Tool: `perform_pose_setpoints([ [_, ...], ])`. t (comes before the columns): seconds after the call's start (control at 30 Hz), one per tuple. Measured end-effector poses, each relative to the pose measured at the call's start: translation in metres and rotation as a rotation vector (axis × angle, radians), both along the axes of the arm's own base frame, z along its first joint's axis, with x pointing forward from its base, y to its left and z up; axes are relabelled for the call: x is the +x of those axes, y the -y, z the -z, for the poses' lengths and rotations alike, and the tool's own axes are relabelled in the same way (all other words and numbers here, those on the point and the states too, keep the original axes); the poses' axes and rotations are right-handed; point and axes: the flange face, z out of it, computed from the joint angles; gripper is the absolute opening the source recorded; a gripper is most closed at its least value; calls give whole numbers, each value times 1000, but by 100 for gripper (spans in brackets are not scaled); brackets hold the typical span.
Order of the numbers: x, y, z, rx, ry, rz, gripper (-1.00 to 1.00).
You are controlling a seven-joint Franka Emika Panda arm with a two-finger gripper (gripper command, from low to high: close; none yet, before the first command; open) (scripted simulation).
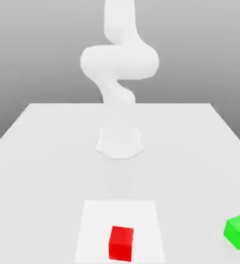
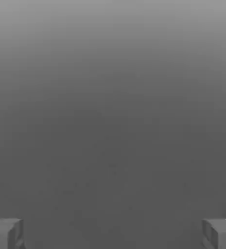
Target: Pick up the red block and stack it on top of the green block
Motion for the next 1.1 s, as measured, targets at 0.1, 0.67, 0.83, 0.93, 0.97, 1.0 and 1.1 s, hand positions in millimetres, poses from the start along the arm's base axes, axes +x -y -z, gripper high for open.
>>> perform_pose_setpoints([
  [0.1, 37, -1, 52, 2, -92, 18, 0],
  [0.67, 109, 0, 374, 37, -588, 100, 0],
  [0.83, 93, -3, 463, 55, -712, 118, 0],
  [0.93, 91, -3, 504, 56, -723, 120, 0],
  [0.97, 91, -3, 516, 56, -724, 120, 0],
  [1.0, 90, -3, 524, 56, -724, 120, -100],
  [1.1, 90, -3, 524, 56, -724, 120, -100],
])
